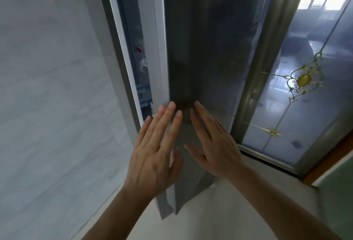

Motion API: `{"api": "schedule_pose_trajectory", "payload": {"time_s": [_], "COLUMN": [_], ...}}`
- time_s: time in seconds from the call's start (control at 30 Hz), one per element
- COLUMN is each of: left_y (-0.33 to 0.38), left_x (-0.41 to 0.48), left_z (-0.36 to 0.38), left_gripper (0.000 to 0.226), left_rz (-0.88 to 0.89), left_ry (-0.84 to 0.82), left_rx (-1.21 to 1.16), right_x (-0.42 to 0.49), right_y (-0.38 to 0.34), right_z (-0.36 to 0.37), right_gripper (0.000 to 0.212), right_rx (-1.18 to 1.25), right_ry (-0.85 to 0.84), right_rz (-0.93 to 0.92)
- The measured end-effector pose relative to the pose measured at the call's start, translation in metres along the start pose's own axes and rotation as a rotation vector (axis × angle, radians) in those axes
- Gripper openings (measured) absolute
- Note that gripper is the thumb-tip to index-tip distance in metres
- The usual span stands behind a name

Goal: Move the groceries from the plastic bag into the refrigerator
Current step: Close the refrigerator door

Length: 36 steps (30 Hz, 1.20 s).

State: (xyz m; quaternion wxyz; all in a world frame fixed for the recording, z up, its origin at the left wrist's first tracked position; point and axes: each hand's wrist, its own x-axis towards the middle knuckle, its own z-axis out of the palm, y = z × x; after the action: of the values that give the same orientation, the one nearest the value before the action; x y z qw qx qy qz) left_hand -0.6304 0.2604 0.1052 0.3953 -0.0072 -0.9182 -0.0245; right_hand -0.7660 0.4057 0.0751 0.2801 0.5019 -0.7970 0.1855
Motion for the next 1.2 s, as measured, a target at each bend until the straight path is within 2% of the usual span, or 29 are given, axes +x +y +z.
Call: {"api": "schedule_pose_trajectory", "payload": {"time_s": [0.27, 0.4, 0.53, 0.67, 1.03, 1.2], "left_y": [-0.029, -0.036, -0.04, -0.032, -0.071, -0.077], "left_x": [0.011, 0.014, 0.023, 0.033, 0.042, 0.041], "left_z": [0.018, 0.021, 0.021, 0.026, 0.069, 0.075], "left_gripper": [0.093, 0.088, 0.083, 0.08, 0.092, 0.098], "left_rz": [-0.084, -0.171, -0.264, -0.285, -0.5, -0.506], "left_ry": [-0.027, -0.033, -0.04, -0.02, -0.265, -0.259], "left_rx": [0.201, 0.24, 0.302, 0.317, 0.441, 0.455], "right_x": [0.039, 0.058, 0.081, 0.099, 0.131, 0.132], "right_y": [0.016, 0.022, 0.04, 0.049, 0.059, 0.061], "right_z": [0.026, 0.027, 0.032, 0.044, 0.09, 0.1], "right_gripper": [0.075, 0.068, 0.067, 0.07, 0.078, 0.08], "right_rx": [0.007, 0.068, 0.08, 0.064, 0.016, -0.001], "right_ry": [0.06, 0.105, 0.201, 0.142, -0.034, -0.022], "right_rz": [-0.138, -0.191, -0.118, -0.075, -0.075, -0.064]}}
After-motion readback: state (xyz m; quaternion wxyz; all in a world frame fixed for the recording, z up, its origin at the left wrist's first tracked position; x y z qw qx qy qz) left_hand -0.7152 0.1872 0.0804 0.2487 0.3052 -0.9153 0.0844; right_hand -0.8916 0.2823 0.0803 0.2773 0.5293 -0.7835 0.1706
